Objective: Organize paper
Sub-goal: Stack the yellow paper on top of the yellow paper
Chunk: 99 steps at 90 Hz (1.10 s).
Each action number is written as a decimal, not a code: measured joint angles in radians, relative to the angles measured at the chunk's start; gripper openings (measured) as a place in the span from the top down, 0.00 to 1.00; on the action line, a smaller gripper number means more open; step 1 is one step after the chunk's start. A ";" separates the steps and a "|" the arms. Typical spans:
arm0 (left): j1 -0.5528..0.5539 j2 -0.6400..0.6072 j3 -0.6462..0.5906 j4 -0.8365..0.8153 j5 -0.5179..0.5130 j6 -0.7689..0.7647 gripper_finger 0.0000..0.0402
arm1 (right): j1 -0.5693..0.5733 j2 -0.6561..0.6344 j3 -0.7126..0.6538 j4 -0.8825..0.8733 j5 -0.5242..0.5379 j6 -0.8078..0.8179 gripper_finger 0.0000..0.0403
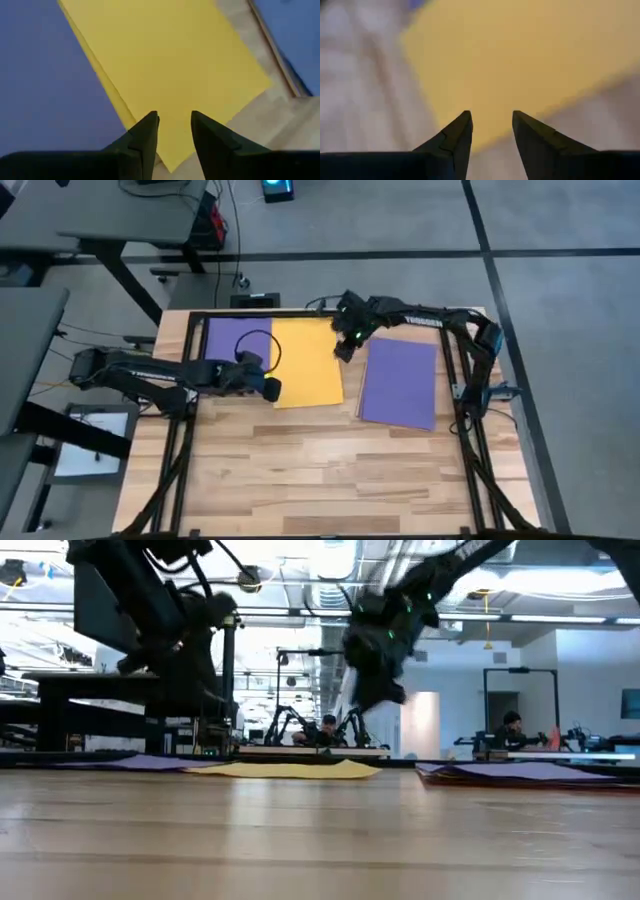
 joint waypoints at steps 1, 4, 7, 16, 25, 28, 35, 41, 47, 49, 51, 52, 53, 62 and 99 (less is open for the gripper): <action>0.000 -0.007 0.000 -0.001 0.000 0.002 0.74 | 0.014 0.001 -0.001 0.000 0.000 0.009 0.67; 0.000 -0.029 0.000 -0.002 0.000 0.005 0.74 | 0.059 0.008 -0.002 0.006 0.000 0.039 0.67; 0.000 -0.051 0.000 -0.007 -0.001 0.006 0.74 | 0.101 0.017 -0.002 0.031 -0.001 0.078 0.67; 0.000 -0.112 0.000 -0.034 -0.001 0.006 0.74 | 0.217 0.043 -0.001 0.120 0.000 0.188 0.67; 0.000 -0.159 0.001 -0.055 -0.001 0.004 0.74 | 0.297 0.108 -0.001 0.280 0.006 0.231 0.67; 0.000 -0.169 0.001 -0.051 -0.001 0.004 0.74 | 0.309 0.138 0.000 0.339 0.005 0.269 0.67; 0.000 -0.185 0.001 -0.059 -0.001 0.003 0.74 | 0.323 0.204 -0.001 0.406 0.008 0.314 0.67; 0.000 -0.190 0.001 -0.063 -0.001 0.003 0.74 | 0.327 0.250 -0.001 0.430 0.014 0.316 0.67; 0.000 -0.189 0.001 -0.062 -0.001 0.005 0.74 | 0.323 0.282 -0.001 0.426 0.016 0.293 0.67; 0.000 -0.189 0.001 -0.063 -0.001 0.009 0.74 | 0.318 0.285 0.000 0.426 0.012 0.276 0.67; 0.000 -0.188 0.001 -0.063 0.000 0.014 0.74 | 0.314 0.291 0.002 0.433 0.014 0.255 0.67; 0.000 -0.189 0.001 -0.063 -0.001 0.016 0.74 | 0.313 0.293 0.003 0.436 0.013 0.244 0.67; 0.000 -0.189 0.001 -0.063 -0.001 0.019 0.74 | 0.311 0.297 0.004 0.441 0.013 0.236 0.67; 0.000 -0.189 0.001 -0.064 -0.001 0.045 0.74 | 0.285 0.328 0.017 0.462 -0.014 0.190 0.67; 0.000 -0.189 0.001 -0.067 -0.001 0.047 0.74 | 0.205 0.395 0.121 0.505 0.040 0.150 0.67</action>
